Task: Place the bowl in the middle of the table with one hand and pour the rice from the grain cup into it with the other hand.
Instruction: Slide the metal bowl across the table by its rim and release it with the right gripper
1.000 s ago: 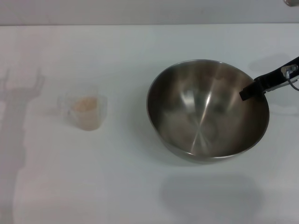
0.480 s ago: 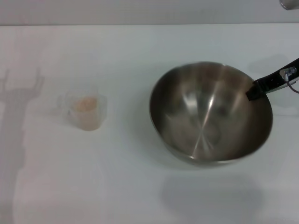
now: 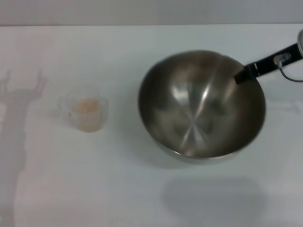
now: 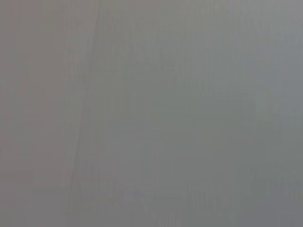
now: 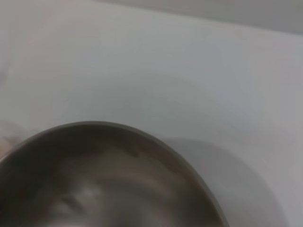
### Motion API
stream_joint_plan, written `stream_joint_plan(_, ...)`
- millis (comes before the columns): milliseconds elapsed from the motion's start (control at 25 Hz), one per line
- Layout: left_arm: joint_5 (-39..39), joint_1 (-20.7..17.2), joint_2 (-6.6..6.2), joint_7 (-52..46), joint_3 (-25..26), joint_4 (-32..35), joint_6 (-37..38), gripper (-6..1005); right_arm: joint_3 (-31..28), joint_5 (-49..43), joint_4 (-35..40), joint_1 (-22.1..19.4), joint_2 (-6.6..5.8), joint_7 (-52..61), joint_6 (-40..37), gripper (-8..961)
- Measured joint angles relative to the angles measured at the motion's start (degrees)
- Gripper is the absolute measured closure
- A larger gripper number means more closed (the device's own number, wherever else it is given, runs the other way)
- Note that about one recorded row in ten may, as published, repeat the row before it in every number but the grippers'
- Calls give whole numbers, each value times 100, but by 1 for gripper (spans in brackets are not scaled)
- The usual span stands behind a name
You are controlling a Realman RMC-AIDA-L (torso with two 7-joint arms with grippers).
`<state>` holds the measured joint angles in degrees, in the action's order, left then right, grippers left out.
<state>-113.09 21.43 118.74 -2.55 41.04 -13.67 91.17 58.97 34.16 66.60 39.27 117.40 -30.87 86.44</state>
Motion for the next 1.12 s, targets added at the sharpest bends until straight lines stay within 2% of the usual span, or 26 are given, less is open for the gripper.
stream_joint_plan(240,-3,-7,0,-8,0,-14,16,168,73,210,-250,199,64,-75,-366,933)
stream_joint_plan(600,-3,-14,0,-9,-9,-22,30,169,331,170,-1266,705,82,-139,-851,912)
stream_joint_plan(1120,-2,-25,9,-9,-28,-22,41,169,380,86,-1309,787,82,-33,-905,864)
